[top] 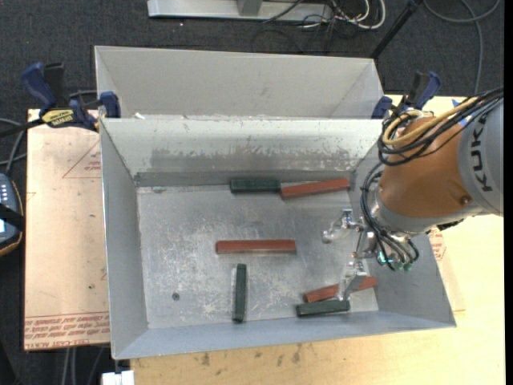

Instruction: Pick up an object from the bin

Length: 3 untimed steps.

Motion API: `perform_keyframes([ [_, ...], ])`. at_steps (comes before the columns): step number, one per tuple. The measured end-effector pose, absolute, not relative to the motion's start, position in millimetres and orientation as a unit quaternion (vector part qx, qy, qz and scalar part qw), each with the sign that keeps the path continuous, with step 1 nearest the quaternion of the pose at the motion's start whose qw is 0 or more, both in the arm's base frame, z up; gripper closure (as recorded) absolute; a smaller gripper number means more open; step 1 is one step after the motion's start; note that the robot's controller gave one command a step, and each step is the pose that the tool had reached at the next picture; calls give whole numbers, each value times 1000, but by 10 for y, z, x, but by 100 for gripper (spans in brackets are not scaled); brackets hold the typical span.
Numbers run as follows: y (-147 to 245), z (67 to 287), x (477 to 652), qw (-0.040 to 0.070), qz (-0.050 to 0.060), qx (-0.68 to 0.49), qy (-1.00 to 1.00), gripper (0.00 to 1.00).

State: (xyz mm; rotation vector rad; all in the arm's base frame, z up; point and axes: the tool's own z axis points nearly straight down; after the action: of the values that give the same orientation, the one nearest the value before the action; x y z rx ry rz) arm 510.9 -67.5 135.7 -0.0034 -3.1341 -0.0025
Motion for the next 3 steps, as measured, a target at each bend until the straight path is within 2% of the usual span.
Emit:
perform_keyframes([
  [1,-673,1391,5129,0,0,0,-1000,0],
  [2,-545,855,4914,-3,0,104,-995,0],
  [3,-1085,1053,5062,-1,-1,124,-992,0],
])
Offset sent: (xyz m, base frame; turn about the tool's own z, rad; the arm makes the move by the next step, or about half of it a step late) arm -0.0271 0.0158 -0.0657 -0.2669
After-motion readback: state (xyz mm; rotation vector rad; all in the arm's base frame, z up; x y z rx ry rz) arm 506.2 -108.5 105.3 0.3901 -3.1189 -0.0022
